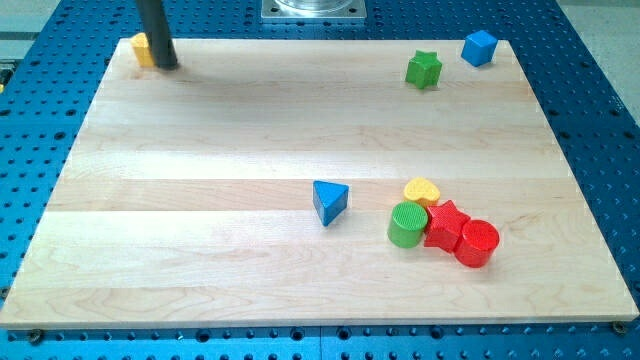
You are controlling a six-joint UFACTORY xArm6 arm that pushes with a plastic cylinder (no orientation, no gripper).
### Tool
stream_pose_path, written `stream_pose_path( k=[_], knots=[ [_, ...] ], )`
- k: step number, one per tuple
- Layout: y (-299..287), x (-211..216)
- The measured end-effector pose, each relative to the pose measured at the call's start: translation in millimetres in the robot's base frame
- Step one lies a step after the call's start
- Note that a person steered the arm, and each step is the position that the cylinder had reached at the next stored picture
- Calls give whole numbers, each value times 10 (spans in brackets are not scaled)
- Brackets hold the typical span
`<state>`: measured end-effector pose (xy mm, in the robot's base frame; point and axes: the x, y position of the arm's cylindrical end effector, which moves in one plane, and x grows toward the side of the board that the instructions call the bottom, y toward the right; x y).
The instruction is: Slide your arm vertically below the triangle
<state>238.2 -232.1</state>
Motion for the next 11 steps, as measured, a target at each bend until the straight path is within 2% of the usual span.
stream_pose_path(
  k=[1,2,3,4,5,6,7,8,9,10,11],
  knots=[
    [336,94],
    [1490,564],
    [2335,1470],
    [2690,2304],
    [3016,2682],
    [2499,3096],
    [1891,2510],
    [1934,2536],
    [1998,2999],
    [2644,2874],
    [2249,2176]
  ],
)
